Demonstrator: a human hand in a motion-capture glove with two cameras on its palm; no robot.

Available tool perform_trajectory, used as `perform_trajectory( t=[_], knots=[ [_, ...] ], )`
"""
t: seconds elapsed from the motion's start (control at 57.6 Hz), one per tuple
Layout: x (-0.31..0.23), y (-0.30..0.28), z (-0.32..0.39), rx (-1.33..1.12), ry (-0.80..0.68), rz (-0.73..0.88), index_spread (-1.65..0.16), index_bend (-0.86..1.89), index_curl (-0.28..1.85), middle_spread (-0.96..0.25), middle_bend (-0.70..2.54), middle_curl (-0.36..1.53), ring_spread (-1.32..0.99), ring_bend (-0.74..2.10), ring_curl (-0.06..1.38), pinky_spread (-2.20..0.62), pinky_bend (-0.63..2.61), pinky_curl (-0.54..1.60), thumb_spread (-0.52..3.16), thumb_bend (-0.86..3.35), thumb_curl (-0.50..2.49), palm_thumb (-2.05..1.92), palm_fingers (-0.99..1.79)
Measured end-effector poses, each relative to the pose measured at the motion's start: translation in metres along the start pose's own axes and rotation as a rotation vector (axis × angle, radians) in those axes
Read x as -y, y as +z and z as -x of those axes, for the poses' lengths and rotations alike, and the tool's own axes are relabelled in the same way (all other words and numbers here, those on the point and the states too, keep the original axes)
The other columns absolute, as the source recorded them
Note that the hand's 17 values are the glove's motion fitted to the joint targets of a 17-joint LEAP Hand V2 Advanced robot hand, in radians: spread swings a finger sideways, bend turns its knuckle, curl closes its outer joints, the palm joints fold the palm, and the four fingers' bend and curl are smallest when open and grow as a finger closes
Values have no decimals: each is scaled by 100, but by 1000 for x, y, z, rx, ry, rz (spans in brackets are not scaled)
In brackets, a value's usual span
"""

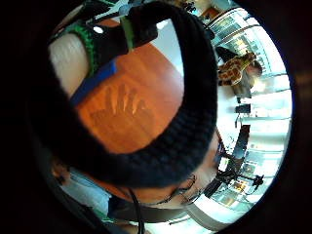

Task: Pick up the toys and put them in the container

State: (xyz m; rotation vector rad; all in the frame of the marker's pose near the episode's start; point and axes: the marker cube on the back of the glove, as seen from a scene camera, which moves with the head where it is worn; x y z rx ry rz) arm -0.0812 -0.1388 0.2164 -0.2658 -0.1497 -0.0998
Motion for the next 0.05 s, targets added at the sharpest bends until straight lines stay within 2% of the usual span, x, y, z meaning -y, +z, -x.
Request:
perform_trajectory(
  t=[0.052],
  knots=[
    [-10, 10, -8, 17, 4, 13, -30, 20, 46, 0, 18, 40, -3, 25, 32, 4, 93, 30, 151, 0, 31, 5, 6]
  ],
)
